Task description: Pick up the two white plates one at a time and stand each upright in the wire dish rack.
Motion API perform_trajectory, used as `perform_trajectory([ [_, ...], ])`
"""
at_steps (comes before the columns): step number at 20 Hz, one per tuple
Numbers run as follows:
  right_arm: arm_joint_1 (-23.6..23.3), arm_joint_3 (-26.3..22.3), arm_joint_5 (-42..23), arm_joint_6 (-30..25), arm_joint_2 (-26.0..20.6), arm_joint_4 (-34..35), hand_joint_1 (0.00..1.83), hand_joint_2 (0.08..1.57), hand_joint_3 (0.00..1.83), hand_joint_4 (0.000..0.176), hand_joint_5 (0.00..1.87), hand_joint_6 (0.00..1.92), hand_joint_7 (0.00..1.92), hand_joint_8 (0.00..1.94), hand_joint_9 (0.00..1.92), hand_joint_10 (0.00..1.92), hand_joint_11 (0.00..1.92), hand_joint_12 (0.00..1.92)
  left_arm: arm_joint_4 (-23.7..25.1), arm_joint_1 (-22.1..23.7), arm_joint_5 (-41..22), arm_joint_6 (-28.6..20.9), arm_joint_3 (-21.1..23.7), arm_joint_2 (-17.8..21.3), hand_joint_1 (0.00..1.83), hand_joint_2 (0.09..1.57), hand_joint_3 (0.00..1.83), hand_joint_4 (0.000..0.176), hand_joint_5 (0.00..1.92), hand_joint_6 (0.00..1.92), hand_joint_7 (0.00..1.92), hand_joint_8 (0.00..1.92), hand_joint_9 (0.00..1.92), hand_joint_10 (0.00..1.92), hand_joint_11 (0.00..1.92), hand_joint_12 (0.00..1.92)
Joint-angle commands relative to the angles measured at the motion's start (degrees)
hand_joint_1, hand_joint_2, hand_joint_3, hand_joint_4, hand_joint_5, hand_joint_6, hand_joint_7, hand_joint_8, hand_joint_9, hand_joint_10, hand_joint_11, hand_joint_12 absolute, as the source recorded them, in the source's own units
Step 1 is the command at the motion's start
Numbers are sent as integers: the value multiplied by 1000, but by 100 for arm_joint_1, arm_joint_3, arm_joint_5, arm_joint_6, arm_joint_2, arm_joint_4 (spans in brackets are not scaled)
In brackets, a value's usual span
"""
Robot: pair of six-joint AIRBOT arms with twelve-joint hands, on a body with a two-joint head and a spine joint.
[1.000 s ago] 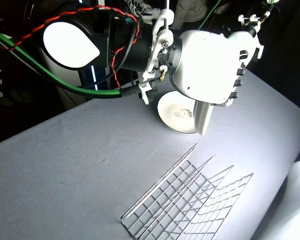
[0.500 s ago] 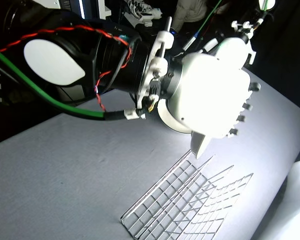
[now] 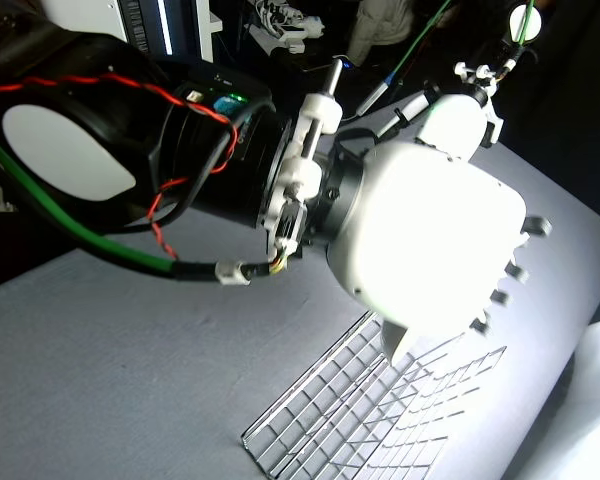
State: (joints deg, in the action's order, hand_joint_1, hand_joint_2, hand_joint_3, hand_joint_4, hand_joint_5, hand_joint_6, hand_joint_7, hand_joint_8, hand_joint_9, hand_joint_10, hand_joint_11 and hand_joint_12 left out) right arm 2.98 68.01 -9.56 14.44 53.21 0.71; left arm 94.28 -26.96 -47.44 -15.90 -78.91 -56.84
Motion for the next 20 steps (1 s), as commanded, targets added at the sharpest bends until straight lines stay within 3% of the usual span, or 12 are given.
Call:
perform_trajectory([
  [1, -134, 47, -849, -74, -62, 132, 1387, 1077, 1, 0, 963, 970, 1060, 781, 1038, 1030, 840, 1082, -371, 16, -134, 4, 0, -13, 0, 1181, 2, 0, 0, 0, 0, 0, 0, 0, 0, 0],
  [6, 25, 263, -865, -42, -120, 131, 1393, 1059, 0, 0, 987, 930, 1114, 715, 1076, 953, 876, 1028, -371, -25, -17, 128, -2, -71, 0, 1169, 0, 0, 0, 0, 0, 0, 0, 0, 0, 0],
  [20, 1114, 816, -1282, -14, -213, -228, 1391, 1063, 0, 0, 986, 944, 1115, 743, 1053, 960, 869, 1048, -369, -260, 220, 226, -42, -191, 0, 1168, 0, 0, 0, 0, 0, 0, 0, 0, 0, 0],
])
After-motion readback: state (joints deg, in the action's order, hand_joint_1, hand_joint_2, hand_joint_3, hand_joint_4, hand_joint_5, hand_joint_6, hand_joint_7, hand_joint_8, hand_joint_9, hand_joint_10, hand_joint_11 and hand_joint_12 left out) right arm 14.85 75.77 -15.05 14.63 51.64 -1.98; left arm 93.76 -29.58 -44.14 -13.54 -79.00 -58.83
